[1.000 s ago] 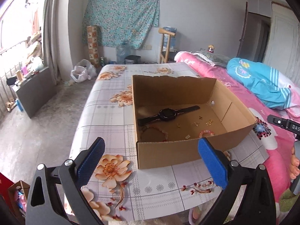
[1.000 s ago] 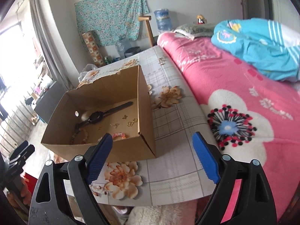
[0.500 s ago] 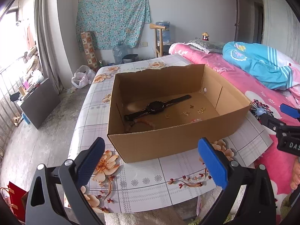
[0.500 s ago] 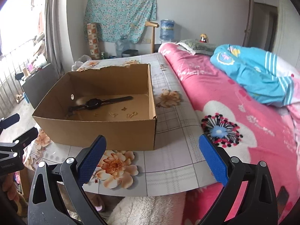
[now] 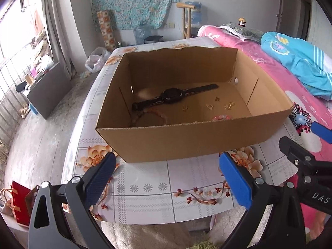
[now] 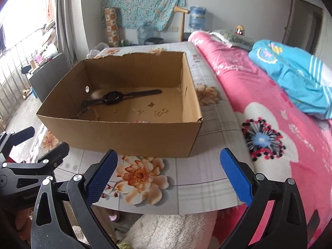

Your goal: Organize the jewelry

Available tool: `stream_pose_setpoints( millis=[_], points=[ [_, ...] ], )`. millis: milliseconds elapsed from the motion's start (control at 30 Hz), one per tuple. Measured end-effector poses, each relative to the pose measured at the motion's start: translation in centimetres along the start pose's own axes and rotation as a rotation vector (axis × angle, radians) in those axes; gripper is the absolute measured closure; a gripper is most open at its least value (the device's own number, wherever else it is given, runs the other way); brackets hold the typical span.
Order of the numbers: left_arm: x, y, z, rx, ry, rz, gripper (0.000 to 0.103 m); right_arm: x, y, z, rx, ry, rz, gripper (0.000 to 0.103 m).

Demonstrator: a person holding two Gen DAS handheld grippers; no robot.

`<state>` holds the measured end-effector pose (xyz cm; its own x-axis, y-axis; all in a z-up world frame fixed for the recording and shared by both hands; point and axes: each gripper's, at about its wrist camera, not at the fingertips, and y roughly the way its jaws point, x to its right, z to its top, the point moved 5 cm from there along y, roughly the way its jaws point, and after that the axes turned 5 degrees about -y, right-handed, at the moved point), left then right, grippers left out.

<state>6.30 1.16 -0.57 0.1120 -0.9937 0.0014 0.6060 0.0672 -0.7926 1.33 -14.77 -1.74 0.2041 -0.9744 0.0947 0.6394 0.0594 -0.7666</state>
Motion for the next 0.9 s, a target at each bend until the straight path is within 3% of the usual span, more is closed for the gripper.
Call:
stream_pose_setpoints(
  millis=[433, 900],
  points=[
    [-1.4, 0.8, 1.1, -0.042, -0.103, 0.022, 0.005, -0.6, 1.9, 0.0, -0.077, 0.036, 0.052, 0.008],
    [-1.1, 1.3, 1.4, -0.067, -0.101, 0.022, 0.005, -0.6, 2.7, 0.4, -0.102, 0.055, 0.094, 0.008]
  ],
)
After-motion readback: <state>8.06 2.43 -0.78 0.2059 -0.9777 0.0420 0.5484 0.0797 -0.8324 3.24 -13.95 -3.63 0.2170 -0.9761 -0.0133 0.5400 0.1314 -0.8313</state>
